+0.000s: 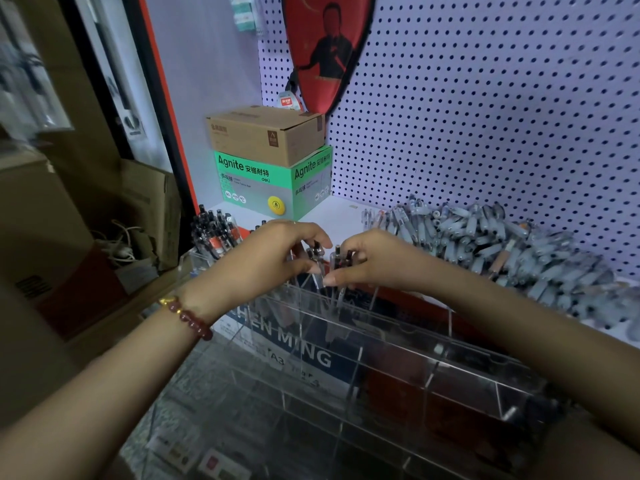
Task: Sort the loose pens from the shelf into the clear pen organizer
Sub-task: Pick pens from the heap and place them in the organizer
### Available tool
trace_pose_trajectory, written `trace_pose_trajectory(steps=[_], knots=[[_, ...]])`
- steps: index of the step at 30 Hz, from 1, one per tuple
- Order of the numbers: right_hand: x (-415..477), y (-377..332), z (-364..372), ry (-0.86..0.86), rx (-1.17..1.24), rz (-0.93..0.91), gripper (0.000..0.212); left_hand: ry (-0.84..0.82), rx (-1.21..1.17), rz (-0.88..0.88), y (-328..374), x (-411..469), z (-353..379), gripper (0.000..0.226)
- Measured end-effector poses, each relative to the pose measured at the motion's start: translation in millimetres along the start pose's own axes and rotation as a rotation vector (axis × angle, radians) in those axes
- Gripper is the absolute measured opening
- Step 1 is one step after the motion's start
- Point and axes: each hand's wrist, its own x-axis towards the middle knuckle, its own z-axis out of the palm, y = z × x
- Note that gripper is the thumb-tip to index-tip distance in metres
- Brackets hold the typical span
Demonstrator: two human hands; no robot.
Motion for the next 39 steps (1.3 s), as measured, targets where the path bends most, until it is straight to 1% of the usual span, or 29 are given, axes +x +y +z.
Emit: trace_pose_trajectory(steps=[2,3,5,6,9,11,14,16,17,20,23,27,32,34,36,37,39], knots=[[0,0,-2,-0.028,0.084,0.004,0.020,0.015,-0.019,-0.004,0,-1,0,0.028],[-1,0,-2,-0.041,0.102,0.007,0.026,0.021,-0.026,-0.006,0,-1,0,0.027],[-1,0,2,-0.054,0.109,0.014,0.045,0.032,-0.041,-0.007,-1,-1,-1,0.027],[0,1,4,-0.044,0.094,0.002,0.049,0.039,-0.050,-0.008,-2,-1,-1,0.027],[1,1,10,-0.004,0.031,-0.035,0.040,0.040,-0.045,-0.016,-4,-2,-1,0.037],[1,2,11,0.016,0.063,-0.033,0.037,-0.016,-0.031,-0.021,-4,-1,-2,0.044],[1,1,13,0.030,0.078,-0.026,0.041,-0.087,0.046,-0.002,-4,0,-2,0.050],[2,0,15,0.028,0.076,-0.032,0.042,-0.072,0.043,0.003,-6,1,0,0.051],[2,0,16,0.024,0.074,-0.038,0.040,-0.050,0.036,0.006,-8,1,2,0.049],[2,1,14,0.016,0.080,-0.053,0.026,0.021,0.063,0.026,-10,3,7,0.032],[2,1,14,0.009,0.086,-0.056,0.025,0.047,0.064,0.034,-10,5,7,0.024],[2,1,13,-0.007,0.065,-0.040,0.036,0.049,0.078,0.021,-7,6,7,0.026],[-1,-1,1,-0.041,0.200,0.006,0.042,0.054,0.107,0.003,-2,9,6,0.029],[-1,0,-10,-0.068,0.174,0.012,0.037,0.057,0.081,0.000,-1,9,4,0.027],[2,5,-25,-0.029,0.157,0.033,0.020,0.063,0.031,0.003,0,9,2,0.026],[6,10,-32,0.028,0.155,0.050,0.014,0.067,0.006,0.005,0,10,1,0.027],[18,23,-41,0.175,0.175,0.102,0.016,0.083,-0.034,0.009,1,12,-1,0.027]])
